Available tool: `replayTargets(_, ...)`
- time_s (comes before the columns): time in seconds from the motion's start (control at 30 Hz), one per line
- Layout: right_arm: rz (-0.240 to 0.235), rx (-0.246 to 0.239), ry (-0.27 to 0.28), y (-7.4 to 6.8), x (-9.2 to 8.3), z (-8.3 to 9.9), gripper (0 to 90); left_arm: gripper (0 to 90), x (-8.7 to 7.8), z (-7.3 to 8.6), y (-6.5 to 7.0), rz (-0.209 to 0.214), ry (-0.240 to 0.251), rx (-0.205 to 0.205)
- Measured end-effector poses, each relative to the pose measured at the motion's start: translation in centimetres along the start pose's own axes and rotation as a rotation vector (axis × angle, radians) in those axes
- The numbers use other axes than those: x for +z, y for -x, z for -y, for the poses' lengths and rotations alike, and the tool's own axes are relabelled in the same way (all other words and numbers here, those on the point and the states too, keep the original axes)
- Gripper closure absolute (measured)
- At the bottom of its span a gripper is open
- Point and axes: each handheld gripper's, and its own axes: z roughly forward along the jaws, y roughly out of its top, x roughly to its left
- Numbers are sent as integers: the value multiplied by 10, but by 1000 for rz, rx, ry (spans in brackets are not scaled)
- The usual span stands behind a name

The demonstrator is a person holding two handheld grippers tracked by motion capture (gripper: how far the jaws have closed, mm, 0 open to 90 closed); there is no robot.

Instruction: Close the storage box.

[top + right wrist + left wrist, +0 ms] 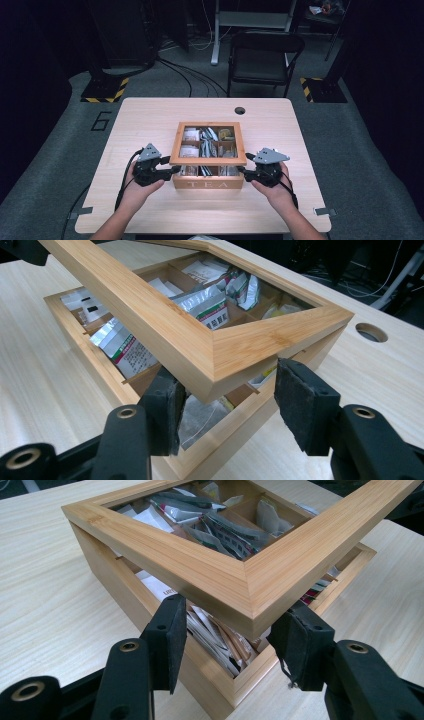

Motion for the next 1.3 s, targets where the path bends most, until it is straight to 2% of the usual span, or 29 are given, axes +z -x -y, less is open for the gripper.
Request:
replayTargets(0.37, -54, 85, -21, -2, -6, 4, 484, 489, 1, 5, 1, 12, -21, -7)
replayTargets(0.5, -56, 76, -24, -4, -7, 7, 484, 489, 2, 8, 3, 7, -22, -8)
replayTargets(0.6, -54, 95, -28, -5, -6, 9, 483, 490, 3, 10, 4, 3, -25, -3)
replayTargets(1.0, -63, 109, -34, -5, -2, 15, 482, 492, 5, 16, 5, 5, -33, -2)
replayTargets(1.07, -72, 104, -43, -5, -2, 17, 482, 492, 5, 17, 5, 4, -46, -1)
replayTargets(1.3, -79, 96, -60, -6, -2, 20, 476, 491, 4, 21, 5, 16, -44, -8)
